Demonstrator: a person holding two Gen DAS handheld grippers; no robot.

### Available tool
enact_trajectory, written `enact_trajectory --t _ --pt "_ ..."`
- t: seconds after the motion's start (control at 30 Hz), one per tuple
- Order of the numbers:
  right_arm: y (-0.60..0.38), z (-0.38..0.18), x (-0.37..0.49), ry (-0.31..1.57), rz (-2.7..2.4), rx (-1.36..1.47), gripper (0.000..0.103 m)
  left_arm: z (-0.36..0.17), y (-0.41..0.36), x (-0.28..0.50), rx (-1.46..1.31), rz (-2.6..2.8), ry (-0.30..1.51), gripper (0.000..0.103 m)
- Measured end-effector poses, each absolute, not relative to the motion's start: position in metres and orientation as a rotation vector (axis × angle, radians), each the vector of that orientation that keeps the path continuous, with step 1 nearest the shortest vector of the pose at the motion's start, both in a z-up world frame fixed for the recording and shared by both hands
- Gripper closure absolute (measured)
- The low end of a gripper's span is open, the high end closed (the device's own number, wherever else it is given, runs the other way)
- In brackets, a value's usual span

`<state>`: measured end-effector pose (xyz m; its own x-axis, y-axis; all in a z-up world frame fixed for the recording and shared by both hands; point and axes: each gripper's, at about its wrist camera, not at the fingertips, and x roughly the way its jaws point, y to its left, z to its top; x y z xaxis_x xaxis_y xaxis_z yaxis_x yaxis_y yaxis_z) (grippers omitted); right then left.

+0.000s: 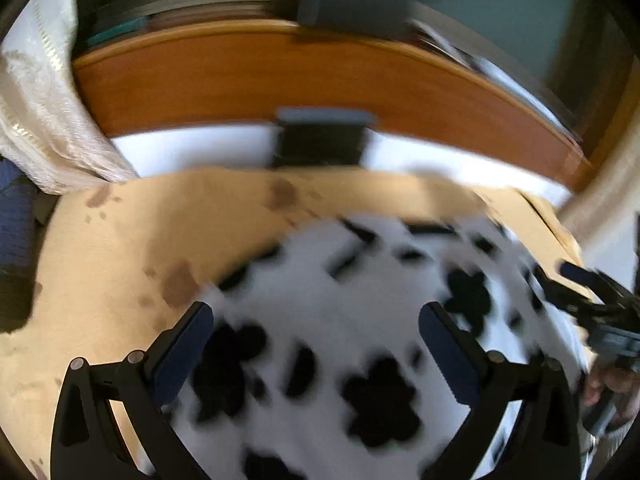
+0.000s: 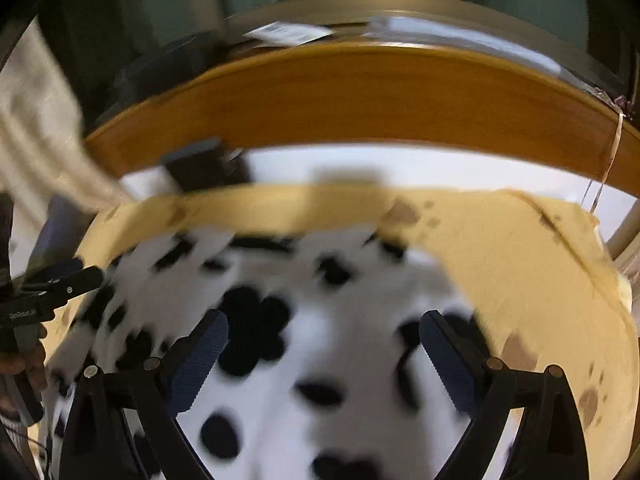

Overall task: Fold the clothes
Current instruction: 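Open both grippers and smooth the spotted blanket flat on the bed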

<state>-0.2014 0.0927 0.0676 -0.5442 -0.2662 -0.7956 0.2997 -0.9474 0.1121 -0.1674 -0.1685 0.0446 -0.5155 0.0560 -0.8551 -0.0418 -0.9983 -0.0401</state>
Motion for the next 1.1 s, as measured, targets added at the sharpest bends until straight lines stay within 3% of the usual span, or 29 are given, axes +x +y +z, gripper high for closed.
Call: enact_trajectory --t 0.2,0.27,0.63,0.83,1.1 --pt "0.075 0.011 -0.168 0.193 -2.460 1.459 0.004 0.035 -0.154 -0.125 -1.533 2.687 0.113 0.000" --pt "0.077 0.002 -0.164 0.313 -2.522 1.366 0.002 0.024 -0.165 -0.120 -1.508 2.718 0.096 0.000" --pt "0.094 -0.001 -0.174 0.268 -2.513 1.304 0.001 0.014 -0.174 -0.124 -1.413 2.701 0.078 0.000" --pt "0.108 0.038 -0.131 0.178 -2.493 1.307 0.001 0.058 -0.207 -0.076 -1.373 2.565 -0.205 0.000" --pt "0.103 0.035 -0.028 0.153 -2.394 1.338 0.001 0.068 -0.234 0.002 -1.380 2.549 -0.284 0.000"
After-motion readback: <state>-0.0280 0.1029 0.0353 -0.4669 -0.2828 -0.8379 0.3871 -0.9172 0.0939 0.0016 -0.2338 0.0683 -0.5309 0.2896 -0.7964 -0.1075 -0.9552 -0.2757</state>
